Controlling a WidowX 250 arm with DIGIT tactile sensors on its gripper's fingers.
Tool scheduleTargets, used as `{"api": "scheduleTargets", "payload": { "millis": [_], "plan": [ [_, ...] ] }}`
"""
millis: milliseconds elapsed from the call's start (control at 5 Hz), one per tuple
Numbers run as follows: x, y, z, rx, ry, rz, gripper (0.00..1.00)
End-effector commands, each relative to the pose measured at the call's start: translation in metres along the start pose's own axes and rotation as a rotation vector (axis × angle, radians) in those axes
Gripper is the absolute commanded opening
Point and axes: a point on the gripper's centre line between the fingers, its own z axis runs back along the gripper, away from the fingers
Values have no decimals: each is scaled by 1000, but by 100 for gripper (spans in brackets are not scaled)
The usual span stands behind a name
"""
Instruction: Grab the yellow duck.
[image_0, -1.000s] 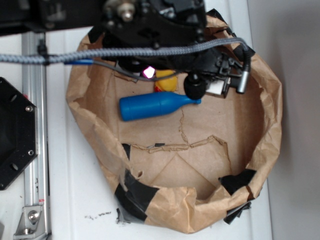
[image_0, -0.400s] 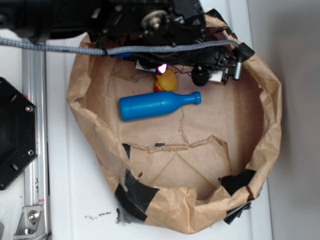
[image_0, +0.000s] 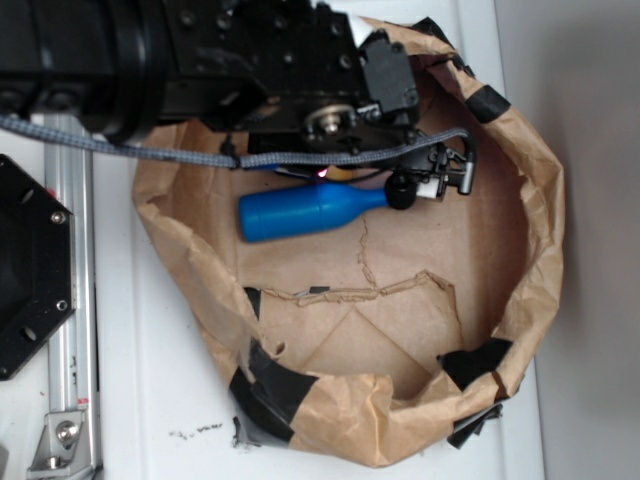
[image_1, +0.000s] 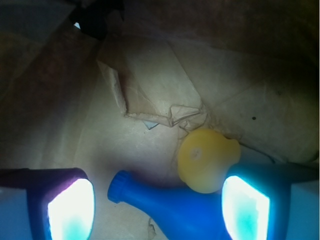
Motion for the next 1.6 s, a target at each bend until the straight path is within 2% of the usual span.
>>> {"api": "scheduleTargets", "payload": {
  "millis": [0,200,600,800,1000,1200,1400],
  "plan": [
    [9,-5,8,-31,-25,24,100],
    [9,-7,7,-20,-21,29,100],
    [35,10,0,-38,-51,76,100],
    [25,25,-42,5,-27,92,100],
    [0,44,-63,85,11,64,100],
    [-18,54,-61,119,3,40,100],
    [-25,55,-51,115,0,29,100]
  ]
}}
